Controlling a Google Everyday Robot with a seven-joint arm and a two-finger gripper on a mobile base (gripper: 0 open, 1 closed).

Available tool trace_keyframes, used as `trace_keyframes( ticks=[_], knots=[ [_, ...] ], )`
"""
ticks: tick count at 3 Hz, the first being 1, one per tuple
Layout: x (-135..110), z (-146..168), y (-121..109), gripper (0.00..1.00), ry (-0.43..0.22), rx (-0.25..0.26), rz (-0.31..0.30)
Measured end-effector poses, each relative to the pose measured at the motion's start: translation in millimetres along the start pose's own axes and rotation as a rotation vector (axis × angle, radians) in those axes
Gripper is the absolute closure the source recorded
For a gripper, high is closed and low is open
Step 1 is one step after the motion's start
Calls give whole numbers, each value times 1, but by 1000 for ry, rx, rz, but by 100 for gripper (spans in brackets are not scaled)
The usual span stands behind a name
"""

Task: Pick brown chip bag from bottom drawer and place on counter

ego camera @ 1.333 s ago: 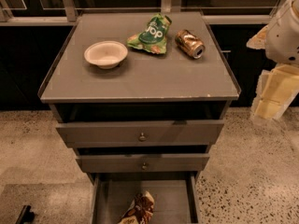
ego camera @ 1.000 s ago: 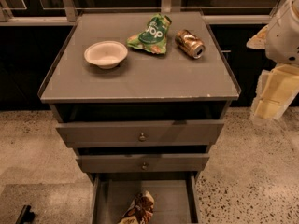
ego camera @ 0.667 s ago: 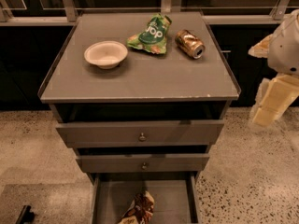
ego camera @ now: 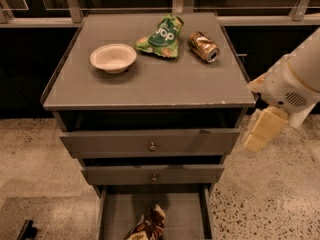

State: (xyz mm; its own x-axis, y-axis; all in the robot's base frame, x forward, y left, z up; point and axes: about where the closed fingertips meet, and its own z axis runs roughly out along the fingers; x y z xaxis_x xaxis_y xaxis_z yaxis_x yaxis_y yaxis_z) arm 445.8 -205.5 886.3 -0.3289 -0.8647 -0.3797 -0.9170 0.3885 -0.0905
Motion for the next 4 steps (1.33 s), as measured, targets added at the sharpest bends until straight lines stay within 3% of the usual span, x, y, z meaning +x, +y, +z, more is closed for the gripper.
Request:
trace_keyframes(
  ticks=[1, 2, 3, 4],
  knots=[
    [-1, 4, 2, 0, 6, -16, -5],
    [4, 6, 14, 0, -28, 1, -6],
    [19, 54, 39, 0, -147, -55, 59],
    [13, 119, 71, 0, -318, -161, 120]
  ],
)
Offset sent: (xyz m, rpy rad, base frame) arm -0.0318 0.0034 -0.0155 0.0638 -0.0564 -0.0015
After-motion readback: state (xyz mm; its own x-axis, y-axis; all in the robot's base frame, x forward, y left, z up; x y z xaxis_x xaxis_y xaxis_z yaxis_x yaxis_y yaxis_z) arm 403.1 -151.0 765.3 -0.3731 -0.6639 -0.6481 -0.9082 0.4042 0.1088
